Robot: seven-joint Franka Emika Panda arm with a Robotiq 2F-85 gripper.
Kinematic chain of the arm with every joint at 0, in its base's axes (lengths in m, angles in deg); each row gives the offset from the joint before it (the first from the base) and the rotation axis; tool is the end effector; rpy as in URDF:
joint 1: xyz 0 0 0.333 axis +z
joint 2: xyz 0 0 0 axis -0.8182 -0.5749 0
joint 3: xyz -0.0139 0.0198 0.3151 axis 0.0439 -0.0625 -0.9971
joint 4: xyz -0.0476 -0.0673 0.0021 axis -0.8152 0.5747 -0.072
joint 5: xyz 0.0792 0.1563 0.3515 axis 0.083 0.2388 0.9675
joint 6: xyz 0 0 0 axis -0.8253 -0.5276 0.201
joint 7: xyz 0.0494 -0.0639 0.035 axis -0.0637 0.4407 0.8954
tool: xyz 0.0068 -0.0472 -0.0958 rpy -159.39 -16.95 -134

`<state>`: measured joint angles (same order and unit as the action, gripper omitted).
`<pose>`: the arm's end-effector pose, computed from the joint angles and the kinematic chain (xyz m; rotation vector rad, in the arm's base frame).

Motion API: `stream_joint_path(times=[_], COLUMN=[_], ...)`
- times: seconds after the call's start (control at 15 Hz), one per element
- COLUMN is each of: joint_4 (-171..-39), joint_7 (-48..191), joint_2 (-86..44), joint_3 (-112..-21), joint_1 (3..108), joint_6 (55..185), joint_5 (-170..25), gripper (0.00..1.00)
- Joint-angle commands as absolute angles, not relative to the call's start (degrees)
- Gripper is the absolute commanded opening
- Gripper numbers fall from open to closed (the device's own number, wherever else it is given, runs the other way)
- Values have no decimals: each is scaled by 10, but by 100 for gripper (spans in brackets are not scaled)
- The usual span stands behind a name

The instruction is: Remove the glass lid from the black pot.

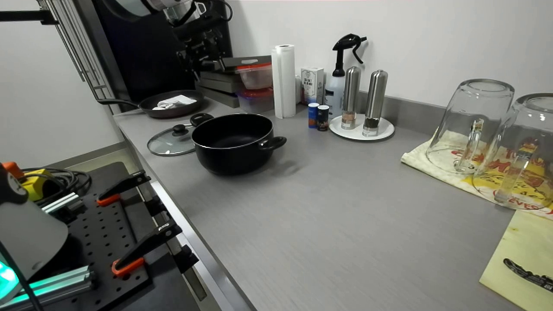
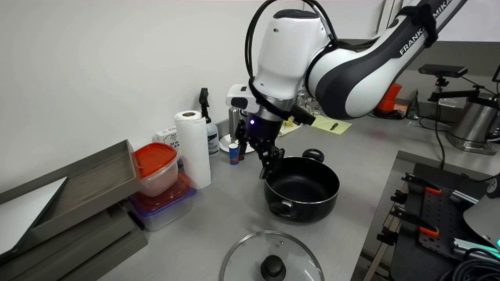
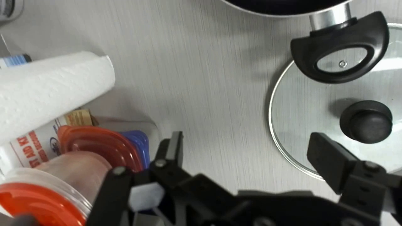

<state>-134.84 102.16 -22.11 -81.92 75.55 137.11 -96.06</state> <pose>0.4949 0.3240 0.2841 2.2463 1.8827 0.3425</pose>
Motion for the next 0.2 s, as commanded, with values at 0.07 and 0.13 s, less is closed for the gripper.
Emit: stream_joint_path(times=[0.07, 0.13], joint_4=[-1352, -1354], joint_7=[1008, 1006], joint_2=[-210, -207], joint_3=[-829, -829], joint_1=[741, 741], joint_6=[1355, 1354], joint_5=[-968, -969], gripper=[100, 100])
